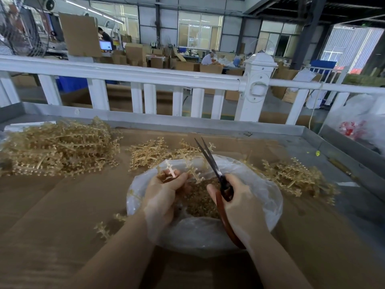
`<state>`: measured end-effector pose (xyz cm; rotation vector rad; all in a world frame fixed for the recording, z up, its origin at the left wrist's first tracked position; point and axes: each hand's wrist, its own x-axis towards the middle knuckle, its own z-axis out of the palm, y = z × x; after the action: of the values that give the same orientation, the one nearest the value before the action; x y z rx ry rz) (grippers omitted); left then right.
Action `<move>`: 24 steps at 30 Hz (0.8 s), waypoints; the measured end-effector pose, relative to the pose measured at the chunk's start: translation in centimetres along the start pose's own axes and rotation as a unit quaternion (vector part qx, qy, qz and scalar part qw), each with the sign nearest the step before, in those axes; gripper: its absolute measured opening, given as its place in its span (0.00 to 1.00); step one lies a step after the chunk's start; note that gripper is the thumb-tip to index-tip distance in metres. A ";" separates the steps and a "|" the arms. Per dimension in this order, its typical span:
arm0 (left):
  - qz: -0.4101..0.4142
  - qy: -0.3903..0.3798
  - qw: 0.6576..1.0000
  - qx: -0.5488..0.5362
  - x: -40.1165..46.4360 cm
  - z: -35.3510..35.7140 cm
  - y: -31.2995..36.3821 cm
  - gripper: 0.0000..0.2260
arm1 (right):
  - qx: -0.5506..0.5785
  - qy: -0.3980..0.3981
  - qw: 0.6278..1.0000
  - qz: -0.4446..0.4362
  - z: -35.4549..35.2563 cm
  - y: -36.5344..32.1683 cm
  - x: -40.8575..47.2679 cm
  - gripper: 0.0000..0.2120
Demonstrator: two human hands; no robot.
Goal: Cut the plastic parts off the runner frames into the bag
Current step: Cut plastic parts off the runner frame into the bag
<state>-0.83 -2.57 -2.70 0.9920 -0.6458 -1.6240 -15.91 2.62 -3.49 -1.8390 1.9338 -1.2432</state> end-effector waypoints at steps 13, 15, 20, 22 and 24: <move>0.012 -0.014 0.998 -0.065 0.4 -0.3 -0.3 0.11 | -0.107 0.002 0.992 -0.071 1.4 0.7 -1.1 0.18; 0.008 -0.030 0.995 -0.094 0.3 -0.3 -0.1 0.10 | -0.105 0.007 0.991 -0.080 1.3 0.6 -1.2 0.17; 0.016 -0.024 0.997 -0.074 0.6 -0.6 -0.3 0.02 | -0.117 -0.005 0.989 -0.094 1.2 0.7 -1.4 0.17; 0.020 -0.020 0.997 -0.065 0.8 -0.7 -0.4 0.02 | -0.122 -0.007 0.988 -0.095 1.3 0.7 -1.4 0.16; 0.026 -0.022 0.998 -0.053 0.9 -0.8 -0.5 0.02 | -0.127 -0.009 0.987 -0.096 1.4 0.7 -1.3 0.16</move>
<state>-0.42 -3.23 -3.76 0.8570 -0.6039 -1.6218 -15.26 3.13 -5.34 -2.1991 2.0259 -1.0660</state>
